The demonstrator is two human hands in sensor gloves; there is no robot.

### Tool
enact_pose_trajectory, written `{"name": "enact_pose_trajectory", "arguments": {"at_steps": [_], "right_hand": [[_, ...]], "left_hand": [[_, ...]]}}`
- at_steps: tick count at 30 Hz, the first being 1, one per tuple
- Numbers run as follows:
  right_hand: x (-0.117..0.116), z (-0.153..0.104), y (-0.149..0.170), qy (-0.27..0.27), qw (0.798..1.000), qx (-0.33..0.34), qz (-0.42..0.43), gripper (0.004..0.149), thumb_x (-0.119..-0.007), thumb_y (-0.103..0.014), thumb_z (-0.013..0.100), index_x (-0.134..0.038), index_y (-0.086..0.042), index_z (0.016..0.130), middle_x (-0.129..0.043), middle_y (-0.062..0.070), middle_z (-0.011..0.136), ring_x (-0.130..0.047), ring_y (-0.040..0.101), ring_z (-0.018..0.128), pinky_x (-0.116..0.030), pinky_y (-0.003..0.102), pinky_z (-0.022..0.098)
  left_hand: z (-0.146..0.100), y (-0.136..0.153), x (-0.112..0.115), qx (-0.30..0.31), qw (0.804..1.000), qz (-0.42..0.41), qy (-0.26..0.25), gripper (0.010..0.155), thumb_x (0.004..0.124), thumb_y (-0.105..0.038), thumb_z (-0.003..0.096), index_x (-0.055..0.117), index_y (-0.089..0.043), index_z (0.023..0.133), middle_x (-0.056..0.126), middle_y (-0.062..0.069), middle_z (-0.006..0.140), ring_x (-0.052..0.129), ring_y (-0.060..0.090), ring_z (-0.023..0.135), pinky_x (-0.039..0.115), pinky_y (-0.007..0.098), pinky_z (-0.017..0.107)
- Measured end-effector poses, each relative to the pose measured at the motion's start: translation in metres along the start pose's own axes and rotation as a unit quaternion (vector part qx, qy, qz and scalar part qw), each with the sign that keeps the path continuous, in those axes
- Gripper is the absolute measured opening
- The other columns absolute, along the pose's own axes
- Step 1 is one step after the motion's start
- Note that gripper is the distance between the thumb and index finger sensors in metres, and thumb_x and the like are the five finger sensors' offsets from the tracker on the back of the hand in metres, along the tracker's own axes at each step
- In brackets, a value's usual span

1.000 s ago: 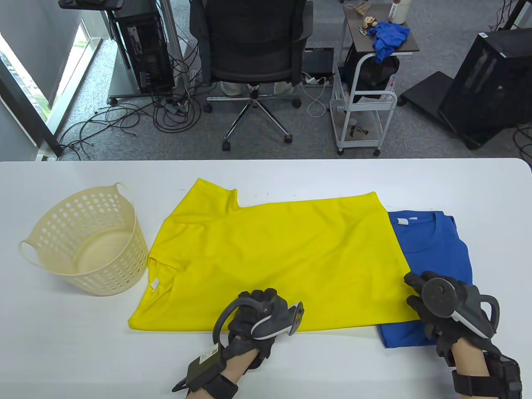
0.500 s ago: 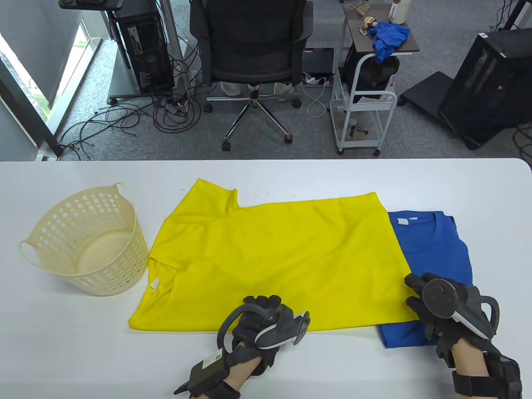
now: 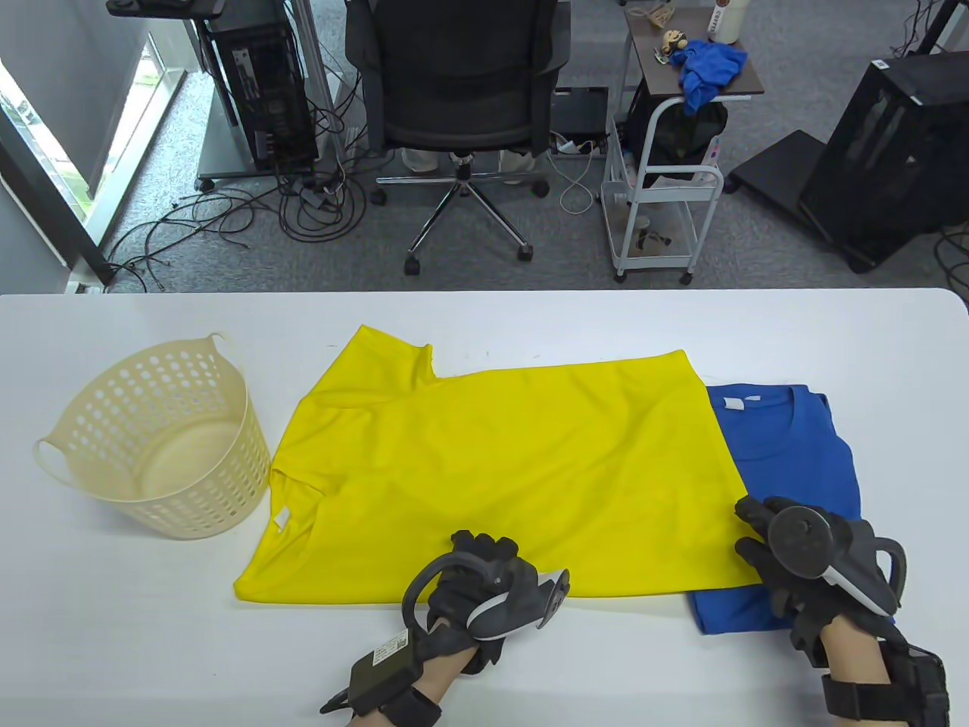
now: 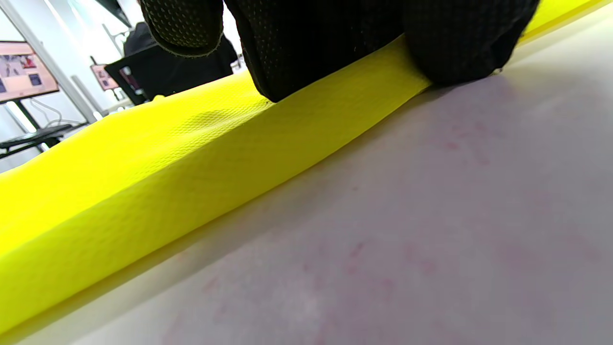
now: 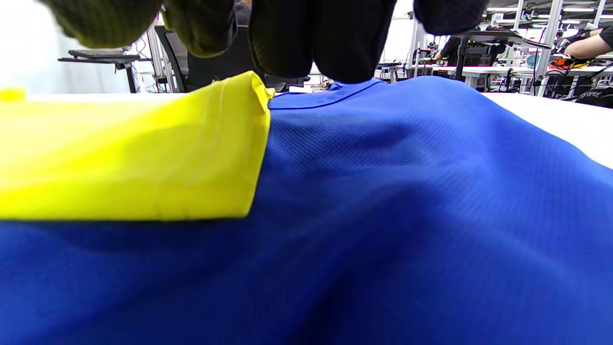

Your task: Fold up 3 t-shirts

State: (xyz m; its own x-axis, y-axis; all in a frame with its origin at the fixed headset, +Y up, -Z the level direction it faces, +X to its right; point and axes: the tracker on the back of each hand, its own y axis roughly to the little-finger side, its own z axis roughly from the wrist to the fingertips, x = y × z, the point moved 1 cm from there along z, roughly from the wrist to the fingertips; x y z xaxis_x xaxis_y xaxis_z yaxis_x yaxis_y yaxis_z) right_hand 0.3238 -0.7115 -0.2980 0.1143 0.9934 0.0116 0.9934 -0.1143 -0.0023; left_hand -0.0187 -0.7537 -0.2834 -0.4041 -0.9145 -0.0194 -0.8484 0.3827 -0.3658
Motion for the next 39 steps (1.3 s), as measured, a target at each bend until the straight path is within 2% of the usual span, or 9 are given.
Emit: {"name": "enact_pose_trajectory", "arguments": {"at_steps": [3,6,9,12,15,19,23,28,39], "right_hand": [[0.009,0.001,-0.003,0.007,0.998,0.014,0.062,0.057,-0.075,-0.048,0.042,-0.066,-0.030,0.095,-0.074,0.004,0.100,-0.076,0.038,0.092,-0.058,0.067,0.068],[0.027,0.009,-0.023,0.002,0.994,0.035,0.107,0.058,-0.075,-0.049,0.043,-0.067,-0.028,0.096,-0.077,0.006,0.098,-0.077,0.039,0.089,-0.058,0.067,0.066],[0.041,0.016,-0.061,-0.007,0.994,0.069,0.088,0.054,-0.073,-0.047,0.045,-0.071,-0.024,0.094,-0.082,0.007,0.090,-0.080,0.039,0.085,-0.059,0.067,0.065],[0.039,0.018,-0.111,-0.023,0.994,0.109,0.005,0.054,-0.071,-0.048,0.045,-0.069,-0.027,0.094,-0.081,0.003,0.091,-0.079,0.037,0.087,-0.058,0.067,0.067],[0.021,0.020,-0.136,-0.028,0.992,0.121,0.031,0.070,-0.066,-0.058,0.041,-0.056,-0.026,0.102,-0.067,0.006,0.103,-0.066,0.040,0.098,-0.050,0.070,0.070],[0.003,0.023,-0.137,-0.069,0.985,0.134,0.086,0.073,-0.064,-0.058,0.041,-0.052,-0.022,0.104,-0.056,0.011,0.110,-0.055,0.046,0.102,-0.045,0.071,0.071],[0.005,0.018,-0.122,-0.030,0.985,0.135,0.100,0.075,-0.062,-0.062,0.040,-0.054,-0.022,0.103,-0.056,0.010,0.110,-0.055,0.047,0.102,-0.046,0.071,0.071],[0.002,0.021,-0.107,-0.035,0.978,0.124,0.164,0.074,-0.060,-0.063,0.040,-0.058,-0.022,0.101,-0.059,0.011,0.109,-0.057,0.047,0.101,-0.047,0.071,0.070],[-0.001,0.012,-0.116,-0.028,0.973,0.149,0.172,0.082,-0.063,-0.066,0.038,-0.054,-0.017,0.102,-0.060,0.012,0.108,-0.059,0.048,0.099,-0.047,0.072,0.069]], "left_hand": [[-0.003,0.017,-0.025,-0.021,0.997,0.016,-0.078,0.040,0.079,-0.053,0.0378,0.085,-0.037,0.074,0.079,-0.018,0.095,0.085,0.010,0.088,0.066,0.048,0.076],[0.000,0.042,-0.054,-0.051,0.993,-0.044,-0.097,0.040,0.080,-0.052,0.0388,0.085,-0.035,0.075,0.078,-0.015,0.096,0.084,0.012,0.088,0.066,0.049,0.076],[0.006,0.055,-0.082,-0.074,0.990,-0.032,-0.119,0.041,0.079,-0.053,0.0389,0.085,-0.036,0.075,0.078,-0.015,0.096,0.085,0.011,0.087,0.067,0.048,0.075],[0.015,0.059,-0.106,-0.086,0.989,-0.032,-0.119,0.041,0.079,-0.053,0.0389,0.085,-0.036,0.075,0.079,-0.015,0.096,0.085,0.012,0.087,0.067,0.048,0.075],[0.022,0.059,-0.126,-0.099,0.987,-0.031,-0.123,0.041,0.078,-0.054,0.0390,0.085,-0.036,0.075,0.078,-0.016,0.096,0.085,0.011,0.087,0.067,0.048,0.075],[0.028,0.054,-0.154,-0.116,0.983,-0.032,-0.138,0.041,0.078,-0.054,0.0395,0.085,-0.036,0.075,0.078,-0.015,0.096,0.085,0.012,0.087,0.067,0.048,0.074],[0.037,0.046,-0.180,-0.117,0.981,-0.053,-0.147,0.041,0.078,-0.054,0.0397,0.085,-0.036,0.075,0.079,-0.015,0.096,0.085,0.012,0.087,0.068,0.048,0.074],[0.047,0.034,-0.204,-0.115,0.979,-0.069,-0.154,0.041,0.077,-0.055,0.0400,0.085,-0.036,0.075,0.079,-0.015,0.096,0.086,0.012,0.087,0.068,0.048,0.074],[0.054,0.010,-0.225,-0.118,0.976,-0.086,-0.162,0.041,0.076,-0.056,0.0412,0.085,-0.036,0.076,0.079,-0.015,0.096,0.086,0.012,0.086,0.069,0.048,0.074]]}}
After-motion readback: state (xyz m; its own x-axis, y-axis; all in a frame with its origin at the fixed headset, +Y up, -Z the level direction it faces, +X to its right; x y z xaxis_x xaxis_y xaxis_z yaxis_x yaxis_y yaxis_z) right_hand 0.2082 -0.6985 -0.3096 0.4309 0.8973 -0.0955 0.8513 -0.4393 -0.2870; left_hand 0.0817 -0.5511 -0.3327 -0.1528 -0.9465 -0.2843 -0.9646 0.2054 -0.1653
